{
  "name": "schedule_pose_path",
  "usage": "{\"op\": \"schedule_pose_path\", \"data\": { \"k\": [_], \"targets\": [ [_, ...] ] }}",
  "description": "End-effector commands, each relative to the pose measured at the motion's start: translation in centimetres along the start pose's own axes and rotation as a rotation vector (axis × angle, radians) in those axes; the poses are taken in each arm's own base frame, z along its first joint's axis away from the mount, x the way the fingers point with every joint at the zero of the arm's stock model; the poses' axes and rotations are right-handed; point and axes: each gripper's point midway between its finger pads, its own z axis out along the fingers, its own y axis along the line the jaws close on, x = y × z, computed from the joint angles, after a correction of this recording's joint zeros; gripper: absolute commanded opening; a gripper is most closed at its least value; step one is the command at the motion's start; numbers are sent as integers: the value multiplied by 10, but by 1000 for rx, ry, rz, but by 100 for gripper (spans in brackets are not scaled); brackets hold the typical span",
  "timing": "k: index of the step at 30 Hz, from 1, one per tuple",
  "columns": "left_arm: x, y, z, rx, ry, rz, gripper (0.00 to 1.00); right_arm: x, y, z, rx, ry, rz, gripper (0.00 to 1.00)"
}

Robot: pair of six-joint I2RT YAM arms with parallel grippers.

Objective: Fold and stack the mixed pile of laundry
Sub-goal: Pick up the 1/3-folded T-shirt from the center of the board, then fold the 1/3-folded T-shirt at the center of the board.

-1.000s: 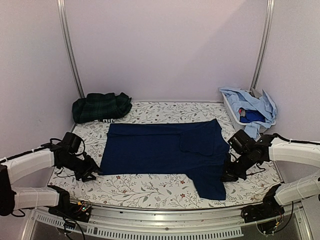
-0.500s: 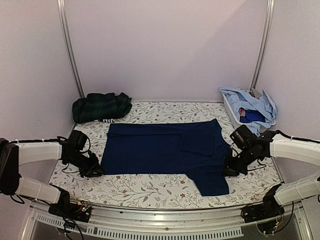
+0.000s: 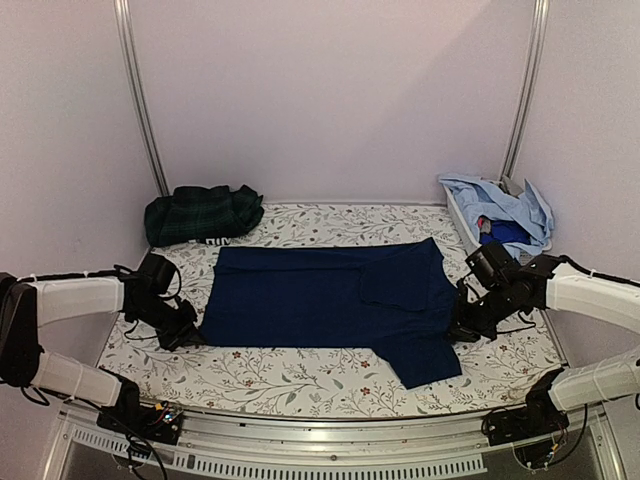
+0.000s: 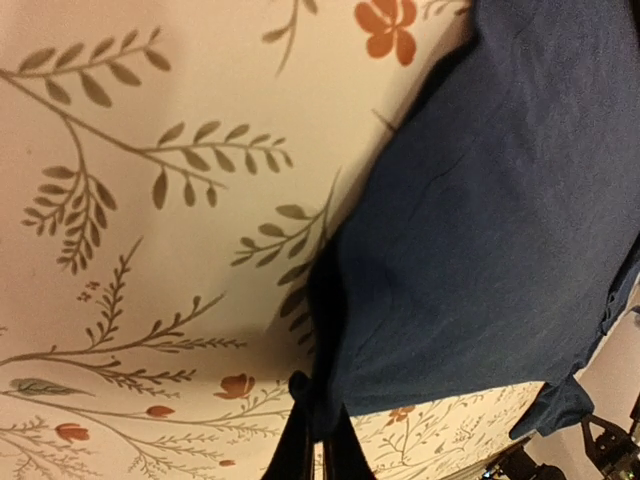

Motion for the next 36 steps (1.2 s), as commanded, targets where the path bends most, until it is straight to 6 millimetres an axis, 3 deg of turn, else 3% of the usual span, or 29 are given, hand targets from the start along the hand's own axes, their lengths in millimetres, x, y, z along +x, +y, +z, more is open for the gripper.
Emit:
{"op": "schedule_pose_path", "data": {
  "k": [1,9,14,18,23,36],
  "targets": [
    [-14,-19,-15,18,-47,16,0,-31,16,-19,-37,-105,-34,0],
    [-44,-41,-28,94,-103,-5,0,-68,8,-27,-45,-164,-32,0],
    [-64,-57,-32,130,-129,16,0,-88,12,-21,-38,-164,-80,0],
    [-82,-63,-32,123,-151,30,0,-109,5,-17,-13,-174,-78,0],
    [-104,-72,-28,132,-156,53,0,-134,7,-20,-18,-196,-101,0],
    [-136,-88,-5,129,-146,80,0,-177,7,8,11,-168,-133,0]
  ]
}}
